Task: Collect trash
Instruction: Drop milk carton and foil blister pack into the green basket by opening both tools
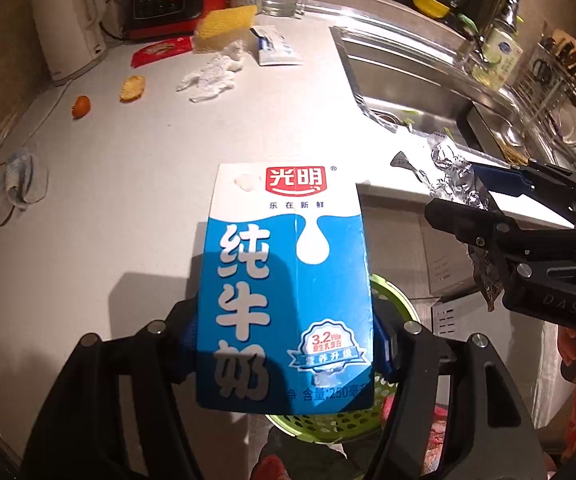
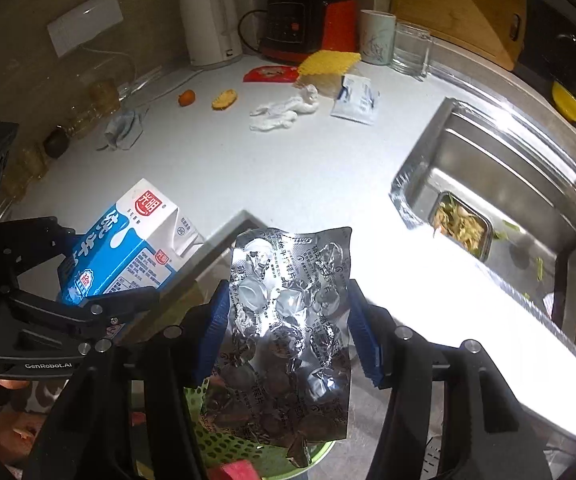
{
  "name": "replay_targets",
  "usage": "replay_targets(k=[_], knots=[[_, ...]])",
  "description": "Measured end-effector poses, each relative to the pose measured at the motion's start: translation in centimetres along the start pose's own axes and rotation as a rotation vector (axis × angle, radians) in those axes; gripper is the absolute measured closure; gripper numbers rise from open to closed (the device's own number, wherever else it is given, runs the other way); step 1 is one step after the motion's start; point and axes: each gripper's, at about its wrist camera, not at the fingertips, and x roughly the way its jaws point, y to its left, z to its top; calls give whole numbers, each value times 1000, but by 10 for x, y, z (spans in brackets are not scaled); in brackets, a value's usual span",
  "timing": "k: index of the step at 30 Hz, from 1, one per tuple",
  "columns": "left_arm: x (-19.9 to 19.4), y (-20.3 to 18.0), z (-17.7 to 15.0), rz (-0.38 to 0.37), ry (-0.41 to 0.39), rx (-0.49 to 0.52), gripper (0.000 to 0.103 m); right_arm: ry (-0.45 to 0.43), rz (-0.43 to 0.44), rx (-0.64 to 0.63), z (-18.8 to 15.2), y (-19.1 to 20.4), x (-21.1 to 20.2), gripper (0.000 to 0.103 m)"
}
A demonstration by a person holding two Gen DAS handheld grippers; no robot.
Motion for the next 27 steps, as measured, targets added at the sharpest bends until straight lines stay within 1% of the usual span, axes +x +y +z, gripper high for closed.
replay_targets(k=[7, 14, 15, 16, 18, 23, 25, 27], knots=[[13, -35, -29, -28, 56, 69, 40, 30, -17, 67, -44, -9, -14, 45], [26, -52, -48, -58, 119, 95, 39, 43, -12, 100, -61, -12, -18, 45], [27, -53, -50, -62, 128, 93, 37, 44, -10, 100, -62, -12, -18, 45], [28, -53, -52, -65, 137, 89, 28, 44, -9, 100, -63, -12, -18, 45], [27, -52, -54, -66, 140, 78, 23, 44, -5, 101, -65, -11, -19, 45], [22, -47, -55, -63, 138, 59, 21, 47, 3, 98, -65, -9, -19, 45], [17, -43, -53, -58, 128, 43, 16, 46, 5, 95, -64, -8, -20, 45], [11, -38, -51, -49, 105, 26, 14, 45, 8, 91, -63, -7, -20, 45]])
